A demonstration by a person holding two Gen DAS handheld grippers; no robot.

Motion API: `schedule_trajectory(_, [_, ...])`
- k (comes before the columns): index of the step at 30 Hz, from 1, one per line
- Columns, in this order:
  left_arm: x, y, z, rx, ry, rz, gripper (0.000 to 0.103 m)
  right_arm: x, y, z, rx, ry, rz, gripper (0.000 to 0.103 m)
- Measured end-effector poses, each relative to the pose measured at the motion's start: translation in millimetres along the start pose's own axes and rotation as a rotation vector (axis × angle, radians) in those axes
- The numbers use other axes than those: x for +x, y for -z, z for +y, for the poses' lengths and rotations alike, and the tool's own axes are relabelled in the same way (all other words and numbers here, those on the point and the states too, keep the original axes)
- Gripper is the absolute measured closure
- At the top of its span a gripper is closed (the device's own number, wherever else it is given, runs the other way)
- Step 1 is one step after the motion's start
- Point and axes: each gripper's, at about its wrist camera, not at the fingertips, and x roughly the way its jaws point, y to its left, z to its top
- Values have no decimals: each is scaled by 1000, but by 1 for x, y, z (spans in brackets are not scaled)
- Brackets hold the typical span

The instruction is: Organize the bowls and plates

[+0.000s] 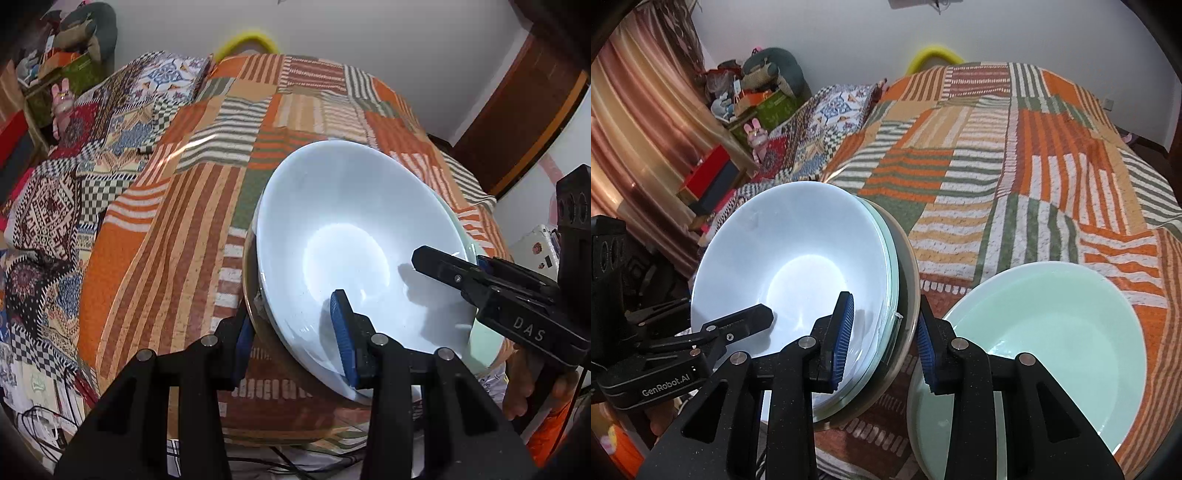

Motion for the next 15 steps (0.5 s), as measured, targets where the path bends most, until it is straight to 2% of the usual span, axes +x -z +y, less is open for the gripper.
schedule_trajectory(15, [-24,-14,-51,109,38,-64,63,-49,0,-24,49,27,-113,73])
